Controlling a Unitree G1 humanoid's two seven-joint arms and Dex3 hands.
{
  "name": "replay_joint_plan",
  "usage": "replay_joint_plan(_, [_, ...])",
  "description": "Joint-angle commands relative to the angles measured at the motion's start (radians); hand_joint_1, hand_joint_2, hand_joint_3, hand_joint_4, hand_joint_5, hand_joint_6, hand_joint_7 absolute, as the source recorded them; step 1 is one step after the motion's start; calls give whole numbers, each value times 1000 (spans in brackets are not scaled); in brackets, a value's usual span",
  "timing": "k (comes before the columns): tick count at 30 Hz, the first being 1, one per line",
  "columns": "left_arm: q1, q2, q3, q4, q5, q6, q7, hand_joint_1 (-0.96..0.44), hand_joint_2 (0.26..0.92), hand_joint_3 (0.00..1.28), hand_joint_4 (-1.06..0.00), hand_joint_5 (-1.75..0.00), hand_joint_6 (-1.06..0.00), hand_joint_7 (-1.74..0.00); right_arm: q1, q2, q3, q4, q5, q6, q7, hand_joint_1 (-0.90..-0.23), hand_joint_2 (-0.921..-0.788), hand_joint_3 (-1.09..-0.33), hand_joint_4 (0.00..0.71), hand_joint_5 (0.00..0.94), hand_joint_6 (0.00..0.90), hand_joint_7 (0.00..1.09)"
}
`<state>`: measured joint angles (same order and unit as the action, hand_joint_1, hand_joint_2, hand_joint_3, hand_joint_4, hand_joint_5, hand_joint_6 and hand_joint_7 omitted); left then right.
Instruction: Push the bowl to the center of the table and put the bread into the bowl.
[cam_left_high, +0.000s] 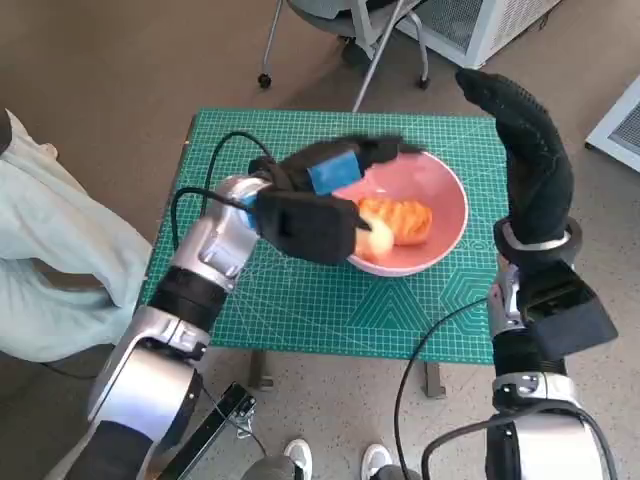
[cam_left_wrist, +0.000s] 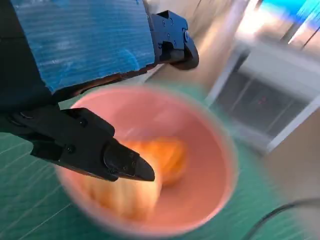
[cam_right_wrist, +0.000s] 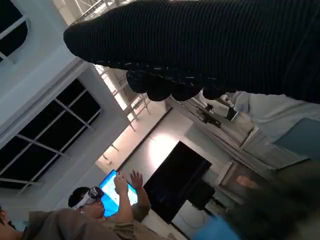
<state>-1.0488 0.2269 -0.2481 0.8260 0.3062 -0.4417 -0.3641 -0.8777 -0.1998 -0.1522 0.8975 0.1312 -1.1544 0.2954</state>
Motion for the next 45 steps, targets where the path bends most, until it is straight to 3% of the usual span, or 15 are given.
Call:
replay_joint_plan(1, [30, -16, 94, -9, -100, -128, 76, -356, 892, 63, -3, -1, -22, -298, 22, -1, 1, -22, 31, 31, 16, -532, -921, -710, 324, 1, 18, 808])
replay_joint_plan(7, [69, -62, 209, -62, -279, -218, 82, -446, 918, 163, -43, -17, -42, -258, 16, 9, 1, -51, 61, 69, 27, -521, -921, -714, 324, 1, 27, 809])
replay_joint_plan(11, [110, -99, 261, -151, -418, -205, 35, -450, 920, 240, -88, -32, -69, -261, 6, 16, 0, -71, 58, 98, 13, -520, -921, -714, 324, 1, 32, 808])
replay_joint_plan(15, [154, -109, 288, -249, -502, -164, 7, -427, 921, 278, -128, -47, -108, -282, -7, 22, -2, -92, 38, 129, -18, -519, -921, -719, 326, 2, 33, 805])
replay_joint_plan(20, [204, -97, 307, -341, -529, -140, 1, -429, 921, 302, -174, -61, -156, -320, -11, 30, 3, -143, 0, 164, -62, -519, -921, -738, 330, 4, 25, 785])
replay_joint_plan(28, [247, -111, 330, -413, -548, -85, 15, -448, 921, 287, -195, -55, -159, -341, -8, 29, 15, -180, -22, 189, -79, -536, -921, -740, 332, 4, 22, 758])
replay_joint_plan(45, [279, -138, 351, -458, -556, -36, 47, -467, 921, 268, -256, -63, -200, -387, -27, 24, 30, -194, -11, 209, -59, -528, -921, -729, 335, 4, 32, 725])
